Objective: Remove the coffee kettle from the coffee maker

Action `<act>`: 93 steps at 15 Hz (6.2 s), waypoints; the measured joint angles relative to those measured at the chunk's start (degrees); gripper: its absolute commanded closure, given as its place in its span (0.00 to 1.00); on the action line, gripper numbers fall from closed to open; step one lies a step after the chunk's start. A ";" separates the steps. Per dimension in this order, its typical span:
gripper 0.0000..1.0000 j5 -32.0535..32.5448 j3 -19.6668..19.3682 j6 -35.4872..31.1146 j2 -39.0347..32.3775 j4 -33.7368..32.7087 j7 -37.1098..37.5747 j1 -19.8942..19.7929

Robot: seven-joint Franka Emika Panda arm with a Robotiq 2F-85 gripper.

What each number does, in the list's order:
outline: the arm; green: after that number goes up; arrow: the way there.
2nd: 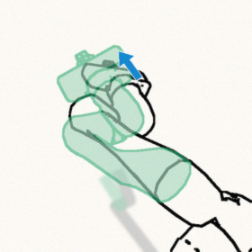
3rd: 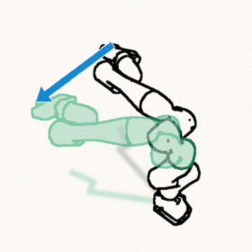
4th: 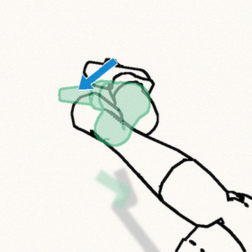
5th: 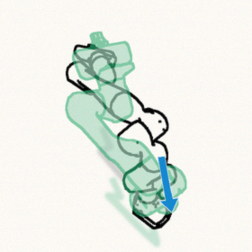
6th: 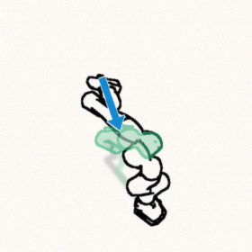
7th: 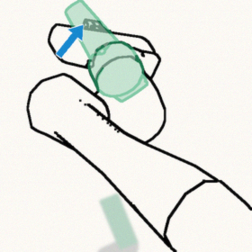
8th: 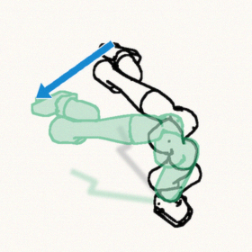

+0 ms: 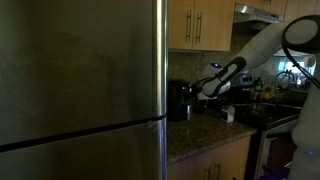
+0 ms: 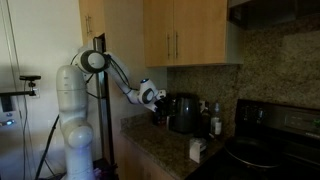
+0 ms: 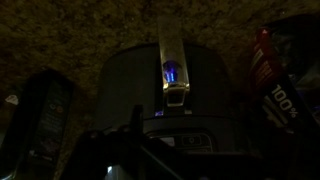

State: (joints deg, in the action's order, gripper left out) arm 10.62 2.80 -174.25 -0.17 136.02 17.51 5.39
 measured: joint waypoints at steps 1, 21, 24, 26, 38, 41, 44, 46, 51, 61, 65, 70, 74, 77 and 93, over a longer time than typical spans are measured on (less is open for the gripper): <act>0.00 -0.21 0.06 1.15 0.03 -0.10 -0.02 0.07; 0.00 -14.66 0.28 18.43 -3.72 -4.64 -6.01 -0.45; 0.00 -21.79 0.03 7.39 -7.59 -4.58 -14.71 -2.54; 0.00 -24.80 0.73 3.31 -2.04 -1.27 -19.36 -2.88; 0.00 -32.57 -4.99 16.64 19.26 13.23 -30.31 2.10; 0.00 -40.01 -7.72 11.39 13.08 12.53 -35.81 8.22; 0.00 -46.52 -8.42 5.58 7.32 10.34 -41.38 12.17; 0.00 -48.74 -8.45 2.84 4.32 8.55 -44.03 13.20; 0.00 -50.45 -8.45 -1.34 -0.67 4.55 -48.30 13.42; 0.00 -52.95 -8.48 -0.42 -1.73 1.63 -50.53 13.21; 0.00 -50.59 -9.10 -0.05 -6.85 -0.42 -47.87 13.19; 0.26 -51.67 -7.26 -8.02 -17.75 -9.12 -47.90 13.06; 0.57 -47.86 -6.21 -15.46 -20.40 -11.09 -44.97 12.66; 0.82 -41.45 -6.37 -17.65 -20.40 -9.24 -38.48 11.84; 0.38 -28.04 -9.43 20.93 -11.55 -7.53 -29.59 9.71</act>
State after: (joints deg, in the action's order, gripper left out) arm -17.42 -6.62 -153.33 -11.72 128.49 -12.08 15.11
